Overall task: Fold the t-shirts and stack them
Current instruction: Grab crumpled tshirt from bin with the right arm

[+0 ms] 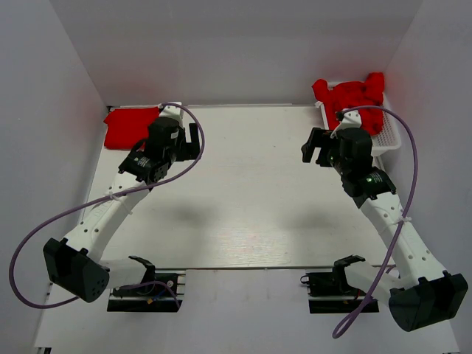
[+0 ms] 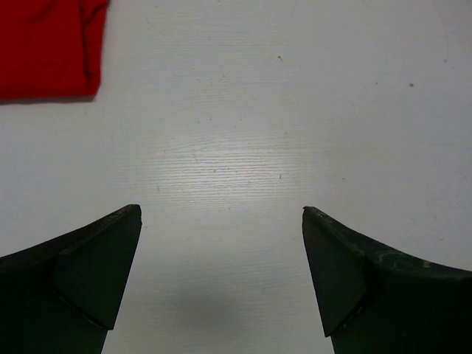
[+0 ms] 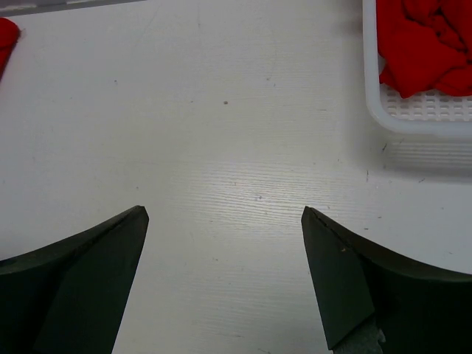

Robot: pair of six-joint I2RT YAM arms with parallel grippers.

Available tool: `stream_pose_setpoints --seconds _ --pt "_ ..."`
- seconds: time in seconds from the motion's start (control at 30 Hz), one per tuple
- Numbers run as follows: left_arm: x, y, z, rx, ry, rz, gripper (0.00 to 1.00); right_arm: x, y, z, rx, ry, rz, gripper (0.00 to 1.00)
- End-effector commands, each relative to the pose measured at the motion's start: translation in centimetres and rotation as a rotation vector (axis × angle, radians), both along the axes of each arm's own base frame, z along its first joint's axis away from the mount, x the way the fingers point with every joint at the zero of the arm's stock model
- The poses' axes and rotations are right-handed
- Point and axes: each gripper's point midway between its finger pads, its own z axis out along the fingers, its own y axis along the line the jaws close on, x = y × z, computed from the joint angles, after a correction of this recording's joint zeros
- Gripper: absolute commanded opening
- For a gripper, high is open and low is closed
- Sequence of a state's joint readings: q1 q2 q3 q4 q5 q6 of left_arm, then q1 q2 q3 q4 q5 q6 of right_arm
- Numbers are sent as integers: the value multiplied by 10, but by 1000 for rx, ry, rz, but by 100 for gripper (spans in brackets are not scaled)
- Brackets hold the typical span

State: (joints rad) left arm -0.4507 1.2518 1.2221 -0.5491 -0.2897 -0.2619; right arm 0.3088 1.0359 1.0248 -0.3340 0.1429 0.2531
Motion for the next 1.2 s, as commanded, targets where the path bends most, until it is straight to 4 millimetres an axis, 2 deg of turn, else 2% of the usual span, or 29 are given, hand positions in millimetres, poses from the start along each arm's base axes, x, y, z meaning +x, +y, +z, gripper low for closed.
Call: stream_pose_setpoints --seconds 0.0,0.07,0.27,0.3,0.37,0.47,0.5,0.57,0.6,0.63,0.67,0.7,0.77,0.8,0.83,0.87,0.9,0.93,1.0,1.03,1.07,1.1,1.17 --pt "-1 4 29 -17 -70 11 100 5 2 16 16 -65 7 90" --pt "-1 4 29 -17 -70 11 100 6 2 8 21 -47 -3 90" --pt "-1 4 25 -13 -61 11 100 28 -25 -11 -19 43 -211 90" --pt "0 4 26 -17 -69 11 100 33 -26 -23 -42 85 -230 90" --pt "2 3 16 -9 -53 11 100 44 -27 -22 -75 120 -246 90" --pt "9 -2 6 -1 -25 3 100 69 -32 -27 -104 152 -308 90" --pt "12 -6 11 -9 -31 -7 100 80 -38 -23 -112 143 -343 90" --pt "16 -7 0 15 1 -11 100 98 -45 -16 -117 127 -378 90" --pt "17 -10 2 12 -8 -28 100 104 -57 -13 -119 125 -413 90" --pt "20 -13 -1 9 -2 -38 100 112 -53 -25 -126 156 -407 90" --pt "20 -13 -1 9 -2 -38 100 129 -51 -9 -115 136 -410 90" --pt "22 -19 -6 12 8 -67 100 140 -64 -38 -147 211 -439 90" --pt "26 -20 -9 28 5 -76 100 164 -67 -7 -116 158 -435 90" --pt "28 -21 -9 29 8 -76 100 173 -87 -49 -156 272 -474 90" --pt "29 -22 -13 33 16 -76 100 185 -92 -31 -150 239 -475 90" --pt "31 -22 -9 38 7 -81 100 193 -105 -18 -140 229 -482 90" --pt "31 -20 -9 43 5 -72 100 204 -119 -32 -157 264 -505 90" --pt "31 -20 -9 43 5 -72 100 210 -133 -34 -147 268 -516 90" --pt "32 -16 -8 61 0 -58 100 223 -130 -43 -148 281 -441 90" --pt "33 -13 -8 68 -3 -45 100 227 -151 -52 -164 289 -403 90" --pt "34 -11 -8 58 -5 -15 100 230 -152 -56 -159 292 -383 90" --pt "36 -7 -11 66 -1 14 100 232 -151 -68 -153 309 -356 90" --pt "39 -2 -8 60 -11 39 100 237 -168 -77 -179 310 -358 90"
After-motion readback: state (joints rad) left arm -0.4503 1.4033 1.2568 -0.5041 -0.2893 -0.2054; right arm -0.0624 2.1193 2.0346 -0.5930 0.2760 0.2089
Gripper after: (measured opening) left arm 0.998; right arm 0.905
